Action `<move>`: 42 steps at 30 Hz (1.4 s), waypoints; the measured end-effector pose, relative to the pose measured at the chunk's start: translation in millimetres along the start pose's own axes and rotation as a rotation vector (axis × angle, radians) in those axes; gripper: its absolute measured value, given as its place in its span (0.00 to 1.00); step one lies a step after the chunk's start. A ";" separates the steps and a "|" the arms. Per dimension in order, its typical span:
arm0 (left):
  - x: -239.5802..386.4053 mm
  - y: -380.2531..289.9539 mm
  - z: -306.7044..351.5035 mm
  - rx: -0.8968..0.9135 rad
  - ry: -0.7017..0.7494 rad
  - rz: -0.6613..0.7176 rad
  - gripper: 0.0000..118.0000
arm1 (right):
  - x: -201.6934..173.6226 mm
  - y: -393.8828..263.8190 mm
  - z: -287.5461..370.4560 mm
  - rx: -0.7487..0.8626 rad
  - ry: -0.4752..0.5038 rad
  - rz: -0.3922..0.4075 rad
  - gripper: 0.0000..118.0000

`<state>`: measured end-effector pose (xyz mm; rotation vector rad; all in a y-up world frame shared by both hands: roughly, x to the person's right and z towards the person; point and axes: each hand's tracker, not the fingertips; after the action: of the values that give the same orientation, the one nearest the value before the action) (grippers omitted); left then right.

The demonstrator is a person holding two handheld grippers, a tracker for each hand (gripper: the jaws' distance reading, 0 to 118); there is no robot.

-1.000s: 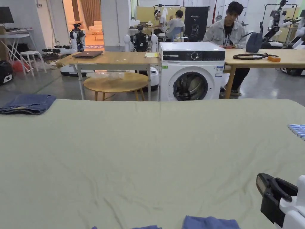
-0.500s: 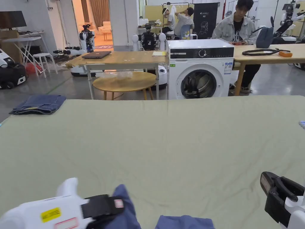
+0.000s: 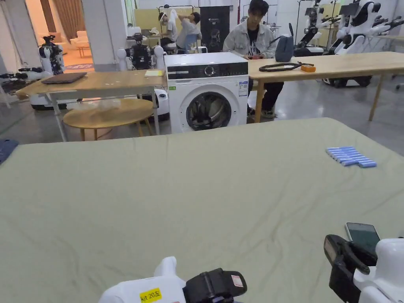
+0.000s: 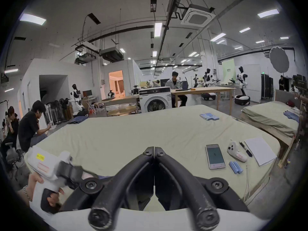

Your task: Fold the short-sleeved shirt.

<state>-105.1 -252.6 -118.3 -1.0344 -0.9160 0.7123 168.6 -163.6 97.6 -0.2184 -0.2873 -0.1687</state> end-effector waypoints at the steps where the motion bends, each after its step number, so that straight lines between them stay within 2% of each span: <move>1: 8.4 2.3 20.0 0.086 0.075 -0.066 0.64 | 0.6 -1.6 -1.6 -0.007 0.005 -0.010 0.00; 2: 11.8 3.5 35.3 0.168 0.144 -0.135 0.46 | -0.3 -3.2 -3.4 -0.012 0.009 -0.013 0.00; 3: 15.5 2.8 50.6 0.255 0.231 -0.220 0.21 | -2.2 -5.2 -5.2 -0.016 0.012 -0.013 0.00; 4: 17.8 -0.4 61.3 0.311 0.331 -0.317 0.09 | -5.3 -7.7 -8.0 -0.023 0.021 -0.012 0.00; 5: 21.9 -4.7 66.5 0.348 0.407 -0.378 0.07 | -7.8 -9.5 -10.9 -0.033 0.038 -0.015 0.00; 6: 20.9 -10.3 70.1 0.366 0.455 -0.429 0.06 | -11.5 -11.8 -14.6 -0.042 0.052 -0.018 0.00; 7: 16.8 -13.4 69.2 0.346 0.441 -0.465 0.06 | -15.9 -14.3 -18.7 -0.051 0.062 -0.017 0.00; 11: -7.8 -35.2 24.4 0.093 0.293 -0.426 0.06 | -35.1 -24.3 -31.1 -0.096 0.122 -0.020 0.00; 12: -14.7 -43.1 7.8 0.024 0.319 -0.428 0.06 | -39.0 -26.0 -33.3 -0.108 0.138 -0.019 0.00; 15: -49.9 -63.9 -46.4 -0.182 0.520 -0.407 0.05 | -47.0 -30.6 -35.0 -0.137 0.154 0.011 0.00; 16: -57.0 -68.4 -43.0 -0.164 0.542 -0.412 0.03 | -47.5 -30.5 -34.6 -0.145 0.158 0.017 0.00; 17: -52.9 -64.9 -37.5 -0.054 0.457 -0.382 0.03 | -47.1 -30.5 -33.6 -0.148 0.162 0.021 0.00; 19: -48.8 -51.0 -27.0 -0.065 0.412 -0.261 0.03 | -47.1 -30.5 -33.8 -0.160 0.166 0.026 0.00; 24: -39.9 -39.4 6.2 -0.028 0.398 -0.262 0.03 | -59.7 -37.1 -53.2 -0.273 0.228 0.035 0.00; 26: -35.0 -36.1 27.9 0.045 0.357 -0.255 0.03 | -69.0 -50.2 -69.9 -0.412 0.280 0.047 0.00; 28: -31.6 -30.2 55.0 0.114 0.317 -0.223 0.03 | -78.1 -79.5 -97.4 -0.657 0.307 0.054 0.00; 29: -31.8 -26.4 70.4 0.151 0.298 -0.207 0.03 | -82.7 -100.7 -111.6 -0.792 0.291 0.074 0.00; 31: -34.7 -19.6 99.3 0.214 0.261 -0.169 0.03 | -90.2 -150.9 -133.5 -1.054 0.249 0.171 0.00; 32: -38.1 -16.1 113.1 0.245 0.237 -0.144 0.03 | -89.7 -159.4 -131.0 -0.915 0.246 0.182 0.00; 33: -44.9 -11.2 127.1 0.271 0.194 -0.116 0.03 | -87.1 -149.9 -124.9 -0.797 0.263 0.149 0.00; 34: -52.4 -6.7 139.7 0.296 0.136 -0.073 0.06 | -84.1 -141.0 -125.1 -0.867 0.255 0.107 0.00; 35: -64.3 -2.5 148.9 0.312 0.062 -0.017 0.16 | -80.3 -134.6 -127.4 -0.871 0.258 0.045 0.00; 37: -86.5 5.2 153.2 0.316 -0.034 0.094 0.71 | -71.7 -134.4 -129.1 -0.902 0.286 0.026 0.00; 38: -102.1 8.3 147.2 0.289 -0.095 0.139 0.91 | -68.7 -136.6 -132.1 -0.908 0.297 0.024 0.00; 39: -115.1 9.4 136.0 0.244 -0.125 0.188 0.97 | -66.4 -137.1 -133.1 -0.911 0.304 0.004 0.00; 40: -129.4 7.4 125.4 0.174 -0.064 0.231 0.97 | -64.4 -136.2 -131.0 -0.903 0.306 -0.029 0.00; 42: -150.3 -2.2 93.0 0.084 0.028 0.304 0.97 | -62.2 -136.7 -130.3 -0.903 0.306 -0.044 0.00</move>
<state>-255.6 -343.0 -139.1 -1.1180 -0.7046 0.9784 117.2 -317.7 -17.1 -1.0705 0.1094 -0.3660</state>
